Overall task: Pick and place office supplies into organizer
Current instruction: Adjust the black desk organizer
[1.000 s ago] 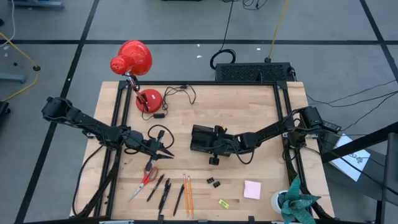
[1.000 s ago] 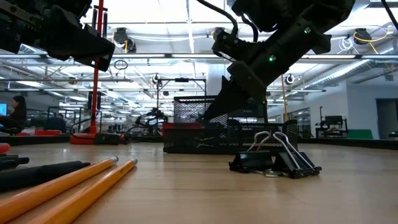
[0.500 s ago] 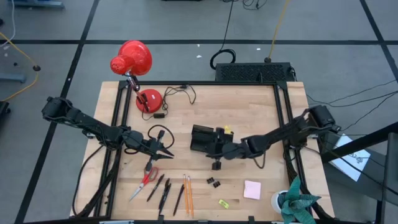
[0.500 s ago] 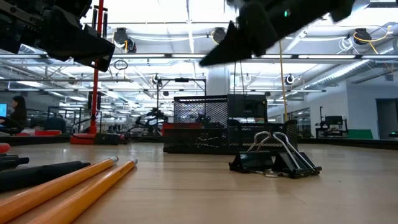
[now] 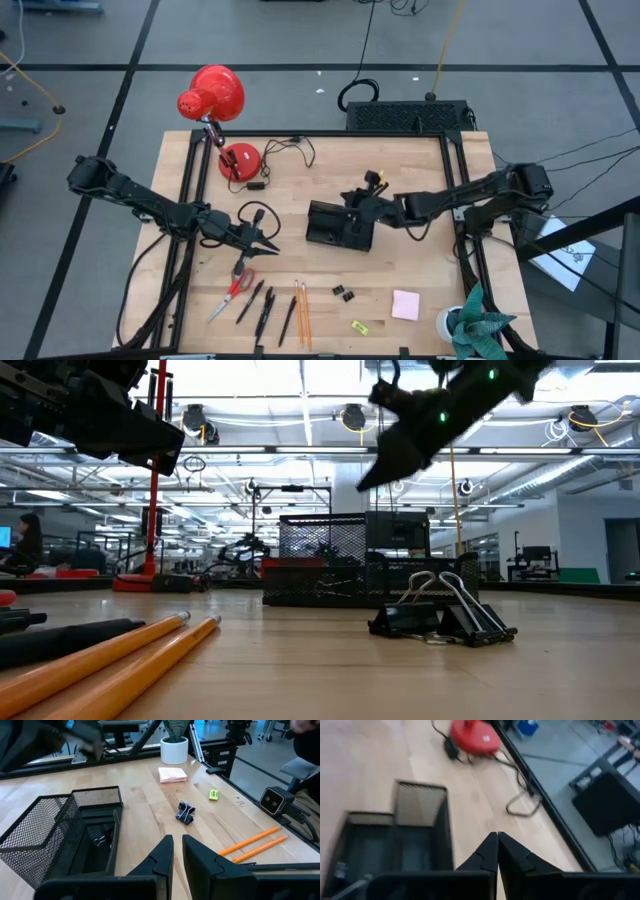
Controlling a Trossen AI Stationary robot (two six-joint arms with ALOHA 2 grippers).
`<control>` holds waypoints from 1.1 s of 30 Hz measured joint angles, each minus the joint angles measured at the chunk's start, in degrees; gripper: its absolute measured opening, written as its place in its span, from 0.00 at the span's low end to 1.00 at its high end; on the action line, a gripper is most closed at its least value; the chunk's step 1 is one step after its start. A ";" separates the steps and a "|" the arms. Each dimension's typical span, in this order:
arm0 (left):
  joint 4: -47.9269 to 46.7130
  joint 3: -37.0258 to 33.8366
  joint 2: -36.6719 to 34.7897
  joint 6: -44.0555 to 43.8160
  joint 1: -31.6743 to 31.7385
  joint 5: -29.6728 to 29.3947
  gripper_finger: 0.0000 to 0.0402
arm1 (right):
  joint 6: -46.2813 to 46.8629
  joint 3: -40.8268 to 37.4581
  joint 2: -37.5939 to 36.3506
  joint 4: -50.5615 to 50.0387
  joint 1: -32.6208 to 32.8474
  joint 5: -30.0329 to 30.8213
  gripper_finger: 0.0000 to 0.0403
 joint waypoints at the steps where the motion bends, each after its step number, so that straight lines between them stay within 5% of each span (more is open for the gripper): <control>1: 0.00 0.00 0.00 -0.02 0.00 0.02 0.12 | 0.46 -0.96 0.04 0.08 -0.89 -1.17 0.00; 13: -0.83 0.00 0.00 0.09 0.02 -1.01 0.12 | 2.62 -12.62 0.68 20.75 -6.70 -21.10 0.00; 33: -0.76 0.00 0.00 0.00 0.02 -1.25 0.12 | 2.62 -14.56 0.84 23.13 -4.64 -28.29 0.00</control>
